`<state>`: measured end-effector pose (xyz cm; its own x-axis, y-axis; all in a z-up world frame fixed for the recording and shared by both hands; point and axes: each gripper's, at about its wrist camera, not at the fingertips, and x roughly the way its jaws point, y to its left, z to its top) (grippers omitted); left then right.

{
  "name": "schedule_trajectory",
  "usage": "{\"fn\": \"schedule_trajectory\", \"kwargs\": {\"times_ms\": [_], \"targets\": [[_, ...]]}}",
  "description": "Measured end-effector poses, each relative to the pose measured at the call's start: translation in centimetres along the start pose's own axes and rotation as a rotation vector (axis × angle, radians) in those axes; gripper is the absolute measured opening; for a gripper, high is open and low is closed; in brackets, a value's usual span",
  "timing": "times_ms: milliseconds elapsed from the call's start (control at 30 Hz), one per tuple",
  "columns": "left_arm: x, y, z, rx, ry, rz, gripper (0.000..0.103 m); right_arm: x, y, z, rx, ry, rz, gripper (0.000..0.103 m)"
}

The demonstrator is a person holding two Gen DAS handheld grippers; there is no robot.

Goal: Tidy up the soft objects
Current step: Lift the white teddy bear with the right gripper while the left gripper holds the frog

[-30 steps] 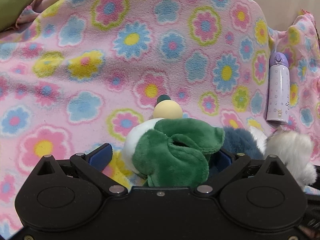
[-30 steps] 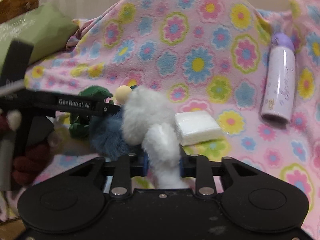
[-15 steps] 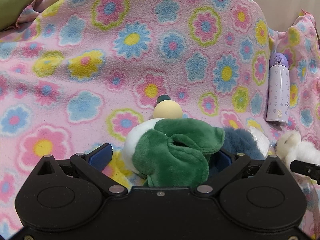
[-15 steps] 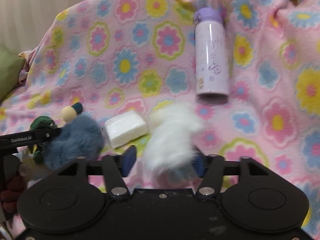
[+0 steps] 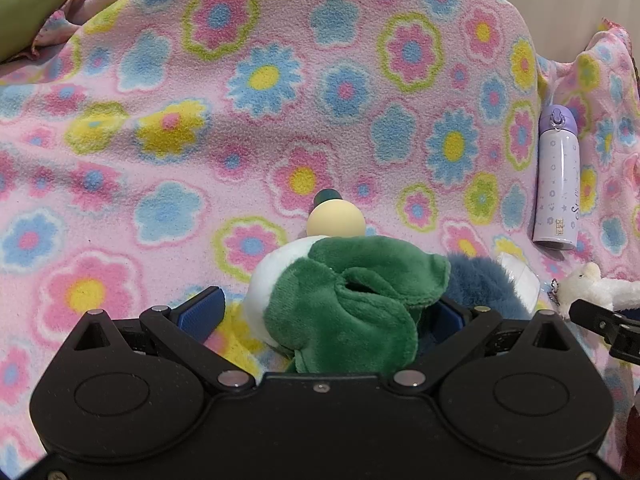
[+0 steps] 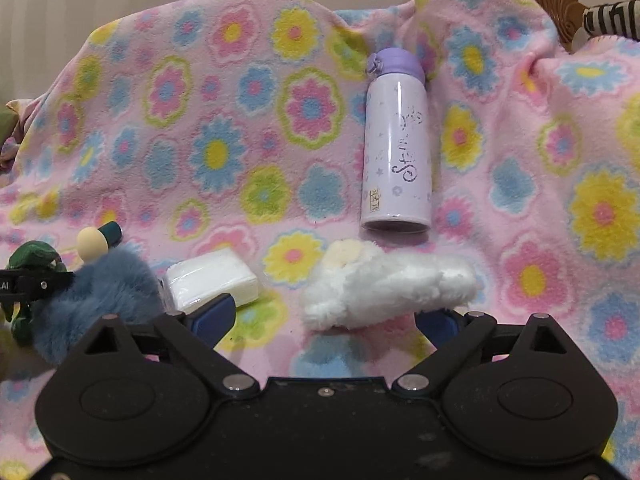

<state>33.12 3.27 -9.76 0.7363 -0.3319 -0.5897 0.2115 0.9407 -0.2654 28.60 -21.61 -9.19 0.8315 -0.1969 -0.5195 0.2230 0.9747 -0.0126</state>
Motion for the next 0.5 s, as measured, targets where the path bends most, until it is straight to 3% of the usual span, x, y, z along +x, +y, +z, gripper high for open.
{"fn": "schedule_trajectory", "kwargs": {"times_ms": [167,267,300,400,500], "targets": [[0.0,0.1,-0.1,-0.005,-0.001,-0.004,0.099,0.8,-0.2,0.1,0.022,0.008,0.012,0.095],[0.0,0.1,-0.1,-0.005,-0.001,-0.004,0.099,1.4,-0.6,0.1,0.060,0.021,0.009,0.086],[0.0,0.0,-0.1,-0.005,-0.001,-0.004,0.099,1.6,-0.8,0.1,0.079,0.030,0.011,0.079],[0.0,0.1,0.0,-0.006,-0.001,-0.004,0.099,2.7,-1.9,-0.2,0.150,0.082,0.044,0.041],[-0.2,0.2,-0.1,-0.015,-0.009,-0.008,0.099,2.8,-2.7,-0.5,0.208,0.070,0.062,0.038]]}}
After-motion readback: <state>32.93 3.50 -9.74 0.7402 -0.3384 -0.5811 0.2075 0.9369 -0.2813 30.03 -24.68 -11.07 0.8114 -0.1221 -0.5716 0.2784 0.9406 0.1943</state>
